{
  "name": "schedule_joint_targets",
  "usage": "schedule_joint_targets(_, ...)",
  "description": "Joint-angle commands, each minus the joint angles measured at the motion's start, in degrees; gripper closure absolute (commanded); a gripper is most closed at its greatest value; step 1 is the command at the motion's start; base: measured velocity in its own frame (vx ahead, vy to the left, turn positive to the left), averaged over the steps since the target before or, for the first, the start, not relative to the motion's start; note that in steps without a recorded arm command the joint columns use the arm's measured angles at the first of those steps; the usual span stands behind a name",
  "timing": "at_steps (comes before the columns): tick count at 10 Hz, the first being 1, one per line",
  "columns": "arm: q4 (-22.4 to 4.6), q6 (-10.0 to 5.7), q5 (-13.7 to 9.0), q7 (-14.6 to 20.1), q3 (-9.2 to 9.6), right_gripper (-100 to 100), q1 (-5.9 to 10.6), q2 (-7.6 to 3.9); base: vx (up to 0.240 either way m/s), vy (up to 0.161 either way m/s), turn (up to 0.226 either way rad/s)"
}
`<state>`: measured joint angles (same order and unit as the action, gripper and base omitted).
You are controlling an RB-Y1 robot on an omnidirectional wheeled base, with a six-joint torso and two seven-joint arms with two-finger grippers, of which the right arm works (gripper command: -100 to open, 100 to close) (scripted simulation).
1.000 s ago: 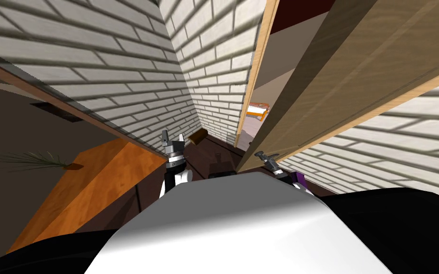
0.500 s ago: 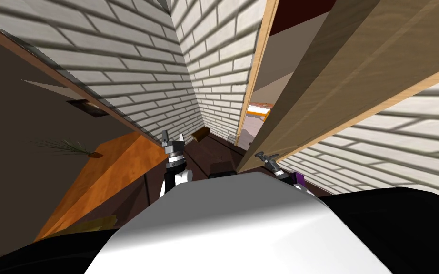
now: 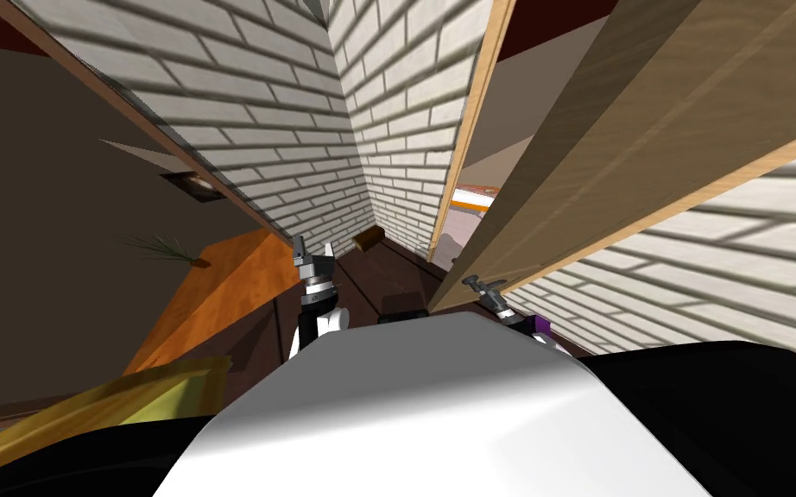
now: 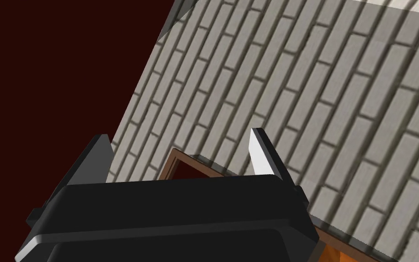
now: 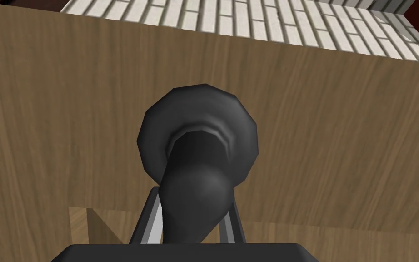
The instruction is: Pull the door open
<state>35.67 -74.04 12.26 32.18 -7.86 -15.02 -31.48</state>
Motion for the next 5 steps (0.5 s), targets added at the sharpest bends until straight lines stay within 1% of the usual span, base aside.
schedule_joint_targets(1, -0.28, -0.29, 0.05, 0.08, -0.39, 100, -0.07, -0.45, -0.241, -0.062, 0.182)
schedule_joint_targets(3, -1.09, -0.91, 0.29, 0.15, -0.57, 100, 0.26, -0.65, -0.218, -0.088, 0.154)
schedule_joint_targets(5, -1.83, -1.48, 0.50, 0.22, -0.73, 100, 0.57, -0.84, -0.210, -0.067, 0.158)
